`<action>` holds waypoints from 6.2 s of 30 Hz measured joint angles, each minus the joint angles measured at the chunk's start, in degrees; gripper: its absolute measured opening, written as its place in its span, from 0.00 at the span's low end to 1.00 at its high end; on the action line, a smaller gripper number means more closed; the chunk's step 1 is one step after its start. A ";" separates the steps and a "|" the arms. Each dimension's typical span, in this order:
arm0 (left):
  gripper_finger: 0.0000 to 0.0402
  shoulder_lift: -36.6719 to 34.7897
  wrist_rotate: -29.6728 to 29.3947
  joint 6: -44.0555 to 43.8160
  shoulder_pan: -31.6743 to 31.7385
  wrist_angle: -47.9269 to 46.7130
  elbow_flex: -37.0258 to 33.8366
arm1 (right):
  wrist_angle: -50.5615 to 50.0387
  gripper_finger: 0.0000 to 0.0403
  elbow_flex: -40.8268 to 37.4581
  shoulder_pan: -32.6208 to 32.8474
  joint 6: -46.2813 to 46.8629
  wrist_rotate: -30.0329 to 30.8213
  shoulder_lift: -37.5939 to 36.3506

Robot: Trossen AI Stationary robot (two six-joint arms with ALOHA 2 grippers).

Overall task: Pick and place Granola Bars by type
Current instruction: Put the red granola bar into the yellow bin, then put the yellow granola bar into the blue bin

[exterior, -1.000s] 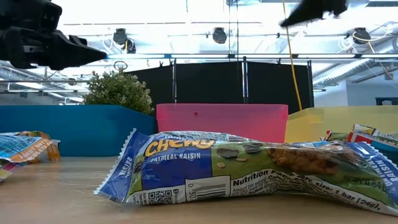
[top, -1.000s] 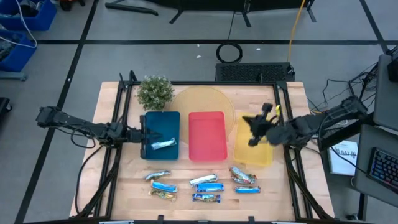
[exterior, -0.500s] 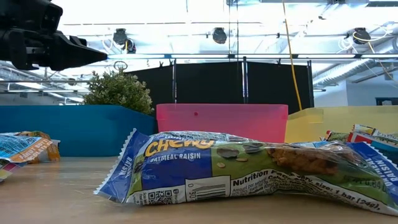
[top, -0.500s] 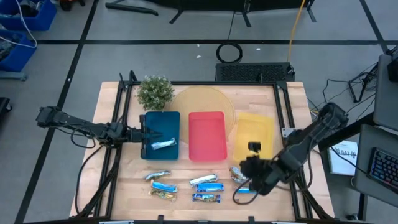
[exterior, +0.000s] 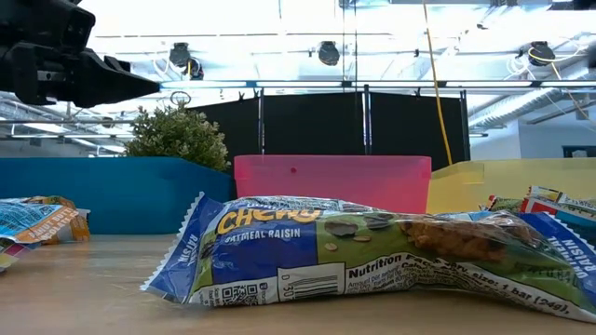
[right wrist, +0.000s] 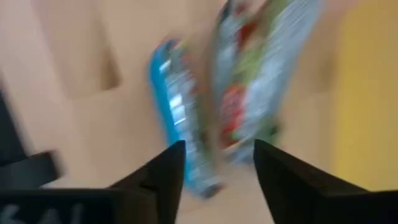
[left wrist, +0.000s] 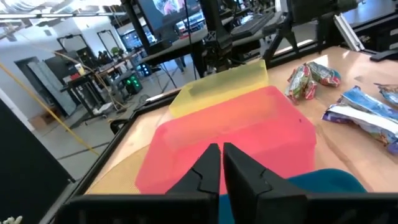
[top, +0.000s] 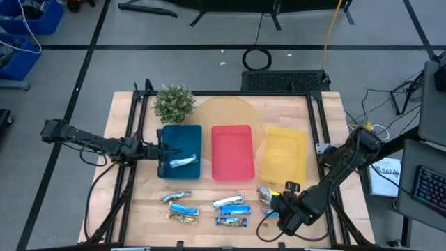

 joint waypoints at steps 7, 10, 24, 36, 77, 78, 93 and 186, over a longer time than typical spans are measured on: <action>0.14 0.00 -0.16 3.97 0.00 -0.70 0.02 | 7.90 0.56 -2.53 0.96 2.61 -2.85 0.15; 0.14 0.00 -0.19 4.80 0.00 -0.69 0.02 | 9.07 0.54 -4.20 0.92 2.83 -2.55 0.19; 0.09 0.02 -0.21 5.52 0.00 -0.46 0.02 | 23.63 0.45 -16.90 1.51 4.56 -4.02 -0.22; 0.09 0.00 -0.23 3.24 0.00 -0.67 0.02 | 24.96 0.21 -17.76 1.49 1.01 -3.88 -0.67; 0.09 0.02 -0.67 0.75 0.00 -0.72 0.04 | -1.41 0.07 -25.97 -31.84 -21.54 10.53 -27.63; 0.09 0.00 -0.69 0.25 -0.02 -0.70 0.04 | 0.31 0.07 -27.18 -32.58 -21.63 10.29 -27.25; 0.09 0.02 -0.71 0.15 -0.01 -0.70 0.04 | 13.95 0.10 -39.64 -35.85 -18.54 4.80 -26.34; 0.09 49.32 -22.91 -49.39 -33.33 -52.06 52.11 | 91.81 0.00 -62.98 -9.11 -89.56 36.57 -63.89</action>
